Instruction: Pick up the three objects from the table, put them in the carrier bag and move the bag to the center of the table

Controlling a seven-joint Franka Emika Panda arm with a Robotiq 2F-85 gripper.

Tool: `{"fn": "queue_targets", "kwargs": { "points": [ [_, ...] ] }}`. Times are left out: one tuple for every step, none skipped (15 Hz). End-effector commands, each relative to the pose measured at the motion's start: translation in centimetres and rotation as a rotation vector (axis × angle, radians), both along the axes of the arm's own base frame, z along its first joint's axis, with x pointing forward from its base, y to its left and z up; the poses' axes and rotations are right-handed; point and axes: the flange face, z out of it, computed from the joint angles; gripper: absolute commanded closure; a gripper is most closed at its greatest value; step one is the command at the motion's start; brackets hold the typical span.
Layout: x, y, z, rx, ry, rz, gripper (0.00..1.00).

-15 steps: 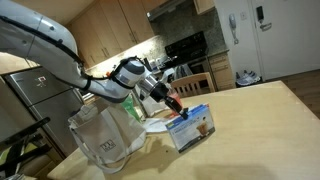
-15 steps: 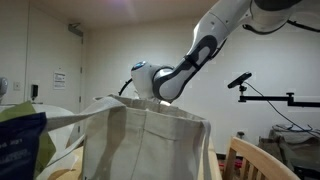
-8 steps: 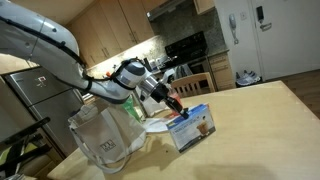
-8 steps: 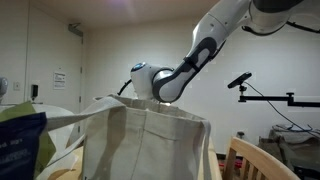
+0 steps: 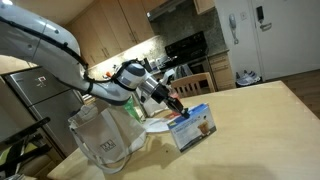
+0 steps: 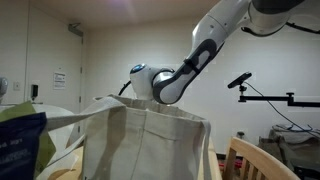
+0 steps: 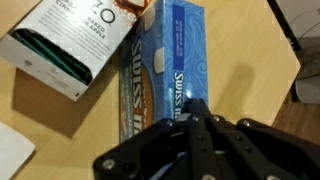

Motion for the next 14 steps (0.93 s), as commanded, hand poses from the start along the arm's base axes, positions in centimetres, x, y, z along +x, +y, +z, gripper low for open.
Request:
{"fn": "queue_targets", "kwargs": {
  "points": [
    [0.5,0.0,-2.4,-0.03,0.001,0.065,1.0],
    [0.5,0.1,-2.5,-0.04,0.002,0.08,1.0],
    [0.5,0.2,-2.7,-0.057,0.002,0.093,1.0],
    [0.5,0.3,-2.8,-0.067,0.003,0.105,1.0],
    [0.6,0.4,-2.9,-0.076,0.0,0.113,1.0],
    [0.6,0.4,-3.0,-0.085,-0.001,0.121,1.0],
    [0.6,0.4,-3.2,-0.095,-0.001,0.129,1.0],
    [0.7,0.4,-3.3,-0.103,0.002,0.136,1.0],
    [0.7,0.4,-3.4,-0.107,0.005,0.139,1.0],
    [0.8,0.3,-3.4,-0.094,0.002,0.137,1.0],
    [0.9,0.0,-3.0,-0.042,-0.016,0.121,1.0],
    [1.0,-0.2,-2.5,-0.005,-0.036,0.105,1.0],
    [1.1,-0.5,-1.9,0.048,-0.061,0.087,1.0],
    [1.1,-1.1,-1.0,0.076,-0.082,0.069,1.0]
  ]
}}
